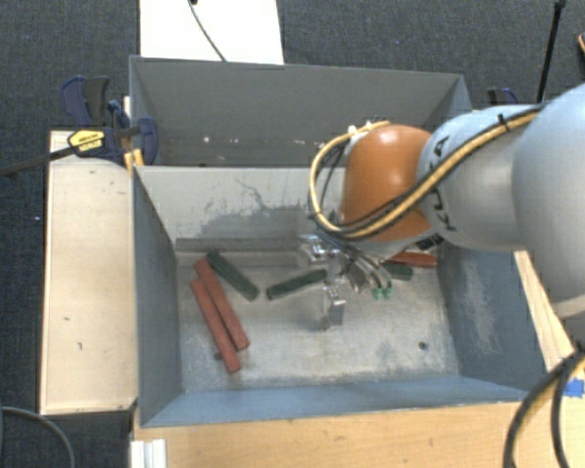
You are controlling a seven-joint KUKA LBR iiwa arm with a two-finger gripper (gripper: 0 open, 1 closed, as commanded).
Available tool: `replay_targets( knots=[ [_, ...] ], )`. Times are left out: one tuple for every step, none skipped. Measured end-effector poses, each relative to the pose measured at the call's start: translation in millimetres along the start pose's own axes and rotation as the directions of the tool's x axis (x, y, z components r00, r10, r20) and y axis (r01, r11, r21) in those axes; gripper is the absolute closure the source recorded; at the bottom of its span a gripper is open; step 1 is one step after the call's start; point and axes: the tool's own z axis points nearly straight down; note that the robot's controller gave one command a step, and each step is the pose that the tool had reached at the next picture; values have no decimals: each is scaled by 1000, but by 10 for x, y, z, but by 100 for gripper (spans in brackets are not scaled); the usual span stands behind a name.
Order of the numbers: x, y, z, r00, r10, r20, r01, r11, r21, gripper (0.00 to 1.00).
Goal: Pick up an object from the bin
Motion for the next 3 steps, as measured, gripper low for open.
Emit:
replay_targets(
  knots=[
    [-1, 0, -1, 1000, -1, 0, 1, 1000, 0, 100],
    [0, 0, 0, 1000, -2, 0, 2, 1000, 0, 0],
    [-1, 0, -1, 1000, -3, 0, 3, 1000, 0, 100]
  ],
)
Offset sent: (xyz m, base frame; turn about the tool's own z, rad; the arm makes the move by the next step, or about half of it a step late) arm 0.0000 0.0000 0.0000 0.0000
